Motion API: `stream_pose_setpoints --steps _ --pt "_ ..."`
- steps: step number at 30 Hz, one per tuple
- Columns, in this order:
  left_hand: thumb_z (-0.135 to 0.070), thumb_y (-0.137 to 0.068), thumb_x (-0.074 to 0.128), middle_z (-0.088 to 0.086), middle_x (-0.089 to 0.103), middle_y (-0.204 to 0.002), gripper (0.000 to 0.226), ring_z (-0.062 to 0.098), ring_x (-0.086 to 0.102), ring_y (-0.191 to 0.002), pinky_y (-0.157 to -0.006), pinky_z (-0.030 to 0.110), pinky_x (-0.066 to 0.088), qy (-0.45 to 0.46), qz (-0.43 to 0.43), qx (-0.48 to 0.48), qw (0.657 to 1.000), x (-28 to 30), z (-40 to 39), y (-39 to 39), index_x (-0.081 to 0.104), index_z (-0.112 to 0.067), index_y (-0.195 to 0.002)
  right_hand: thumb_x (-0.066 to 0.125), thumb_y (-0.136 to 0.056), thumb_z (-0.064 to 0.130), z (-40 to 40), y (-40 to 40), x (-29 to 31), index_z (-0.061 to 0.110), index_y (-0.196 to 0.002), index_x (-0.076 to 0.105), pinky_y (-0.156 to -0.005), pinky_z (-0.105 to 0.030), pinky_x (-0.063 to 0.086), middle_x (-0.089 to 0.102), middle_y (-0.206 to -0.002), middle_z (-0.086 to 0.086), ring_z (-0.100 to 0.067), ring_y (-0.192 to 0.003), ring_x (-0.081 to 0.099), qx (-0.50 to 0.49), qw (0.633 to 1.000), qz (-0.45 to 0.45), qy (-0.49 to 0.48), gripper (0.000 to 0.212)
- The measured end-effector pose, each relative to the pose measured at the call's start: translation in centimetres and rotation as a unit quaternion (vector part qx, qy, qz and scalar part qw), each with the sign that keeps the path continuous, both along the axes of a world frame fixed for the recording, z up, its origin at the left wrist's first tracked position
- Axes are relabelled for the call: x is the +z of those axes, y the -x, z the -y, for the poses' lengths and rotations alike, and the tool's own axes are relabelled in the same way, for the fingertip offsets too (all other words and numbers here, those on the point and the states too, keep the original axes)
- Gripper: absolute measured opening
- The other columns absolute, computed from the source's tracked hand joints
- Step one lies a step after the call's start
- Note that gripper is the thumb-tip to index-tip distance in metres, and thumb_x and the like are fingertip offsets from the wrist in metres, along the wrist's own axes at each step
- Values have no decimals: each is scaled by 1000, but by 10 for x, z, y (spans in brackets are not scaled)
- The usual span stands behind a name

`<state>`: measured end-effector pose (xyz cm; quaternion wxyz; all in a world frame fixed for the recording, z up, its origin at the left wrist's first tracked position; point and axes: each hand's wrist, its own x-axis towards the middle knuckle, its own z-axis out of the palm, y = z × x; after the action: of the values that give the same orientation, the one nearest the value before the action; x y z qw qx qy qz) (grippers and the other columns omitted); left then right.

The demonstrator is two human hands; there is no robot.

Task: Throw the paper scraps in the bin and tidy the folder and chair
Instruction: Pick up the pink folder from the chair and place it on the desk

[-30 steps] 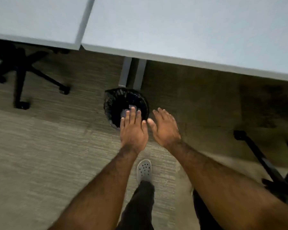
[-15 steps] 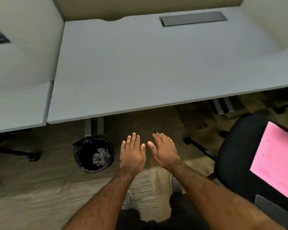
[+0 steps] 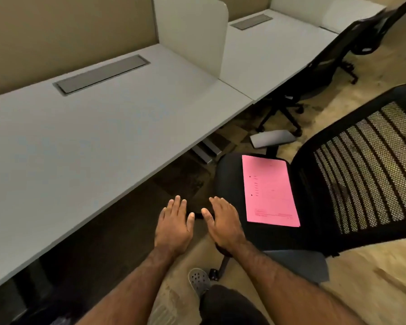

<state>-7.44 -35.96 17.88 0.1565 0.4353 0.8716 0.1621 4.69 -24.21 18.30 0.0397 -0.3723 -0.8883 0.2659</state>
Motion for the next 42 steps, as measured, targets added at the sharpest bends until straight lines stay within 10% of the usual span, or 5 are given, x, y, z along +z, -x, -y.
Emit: stream_pose_setpoints --steps 17,31,36,42 --pt "-48 -96 39 5 -3 -164 76 22 -3 -150 -120 39 0 83 -17 -204 975 -74 -223 -70 1 -17 -155 38 -95 59 -181 -106 -74 18 -149 29 -115 -44 30 34 -154 -4 -22 -141 30 -334 937 -20 102 68" --pt "-26 -87 65 10 17 -156 84 31 33 -136 -110 43 38 114 209 -57 970 -180 -320 -110 14 -12 -152 71 -81 47 -269 -197 -209 10 -152 14 -110 -48 36 22 -158 -11 -32 -141 28 -482 836 126 231 98" --pt "-10 -81 70 14 39 -128 75 30 55 -109 -95 41 52 59 261 57 962 -184 -324 -107 31 -11 -144 73 -78 47 -271 -194 -219 9 -142 38 -95 -45 49 40 -137 -14 -30 -121 44 -481 844 164 175 82" --pt "-6 -89 52 6 58 -114 83 30 61 -98 -83 39 54 123 314 62 939 -183 -300 -95 6 -31 -153 61 -86 51 -257 -187 -202 7 -134 45 -91 -44 50 43 -134 -16 -32 -119 47 -494 823 176 219 66"
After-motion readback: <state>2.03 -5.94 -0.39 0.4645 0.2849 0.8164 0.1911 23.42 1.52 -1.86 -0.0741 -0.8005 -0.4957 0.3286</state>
